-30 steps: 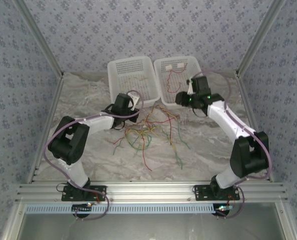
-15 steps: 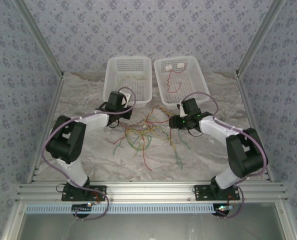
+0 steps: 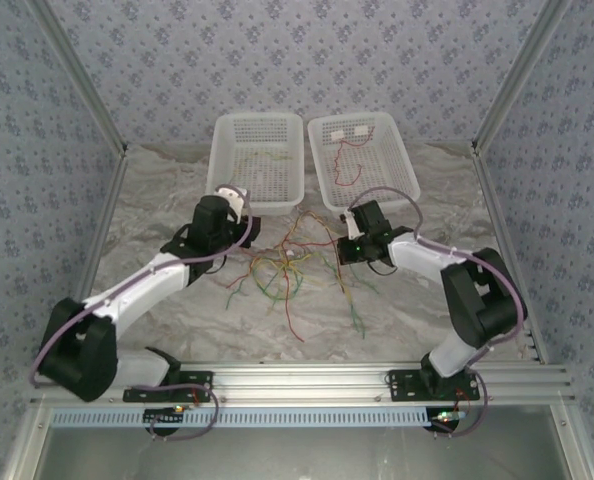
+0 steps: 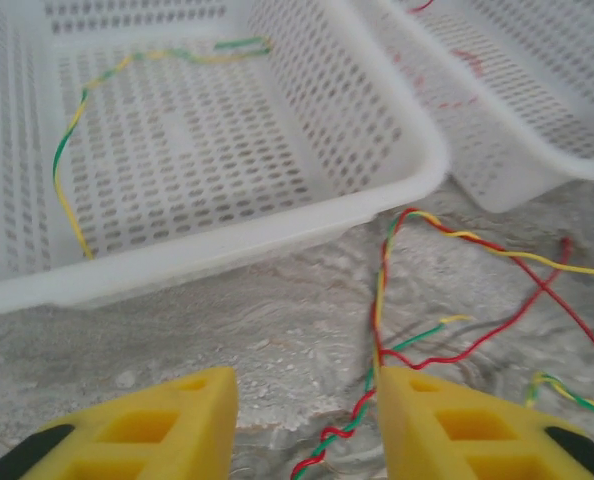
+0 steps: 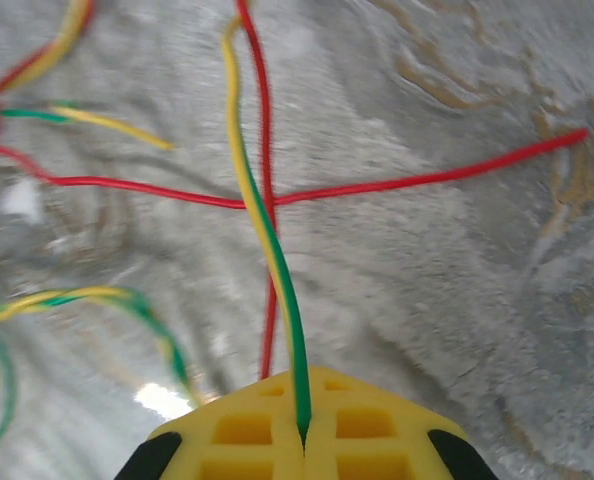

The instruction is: Untangle the cables

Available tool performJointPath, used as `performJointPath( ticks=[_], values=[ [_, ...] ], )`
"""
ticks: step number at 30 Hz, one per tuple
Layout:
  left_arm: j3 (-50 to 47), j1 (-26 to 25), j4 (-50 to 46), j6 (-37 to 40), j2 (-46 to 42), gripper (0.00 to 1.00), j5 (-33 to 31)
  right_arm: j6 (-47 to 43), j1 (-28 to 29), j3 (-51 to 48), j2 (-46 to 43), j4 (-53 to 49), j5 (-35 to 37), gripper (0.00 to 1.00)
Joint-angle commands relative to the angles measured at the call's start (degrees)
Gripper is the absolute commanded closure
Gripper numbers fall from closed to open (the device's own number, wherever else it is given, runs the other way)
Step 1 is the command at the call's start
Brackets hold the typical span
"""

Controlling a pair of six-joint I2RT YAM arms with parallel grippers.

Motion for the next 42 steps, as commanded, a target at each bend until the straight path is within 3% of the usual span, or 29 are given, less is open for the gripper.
performJointPath(
  ticks=[1, 3, 5, 13, 20, 24, 28, 42],
  values=[
    [-1.55, -0.39, -1.23, -0.89, -4.68, 0.54, 0.34, -2.25, 1.09, 2.92, -8.15, -3.40, -0.63, 1.00],
    [-2.70, -0.38, 0.23, -0.99, -6.99, 0.50, 0.93, -2.83, 1.14, 4.57, -11.00, -5.49, -0.12, 1.00],
    [-3.17, -0.24, 1.50, -1.84, -8.01, 0.39, 2.15, -3.71, 1.16, 6.13, -13.41, -6.60, -0.72, 1.00],
    [-0.32, -0.02, 4.11, -2.63, -9.83, 0.27, 10.41, -6.89, 1.17, 12.41, -20.53, -11.41, -5.52, 1.00],
    [2.03, 0.06, 7.76, -2.53, -13.73, 0.32, 20.74, -8.30, 0.66, 16.29, -21.08, -12.87, -9.89, 1.00],
    [6.05, -2.52, 4.77, -0.57, -14.27, 0.39, 25.02, -0.88, -0.45, 19.71, -18.29, -13.85, -9.43, 1.00],
    [7.98, -5.88, 0.95, 1.78, -12.18, 0.42, 24.52, 7.97, -1.33, 20.14, -15.73, -10.11, -17.63, 1.00],
    [0.44, -4.08, 5.19, -4.77, -10.34, 0.50, 13.53, 19.42, -4.78, 19.44, -16.58, -0.83, -24.27, 1.00]
  ],
)
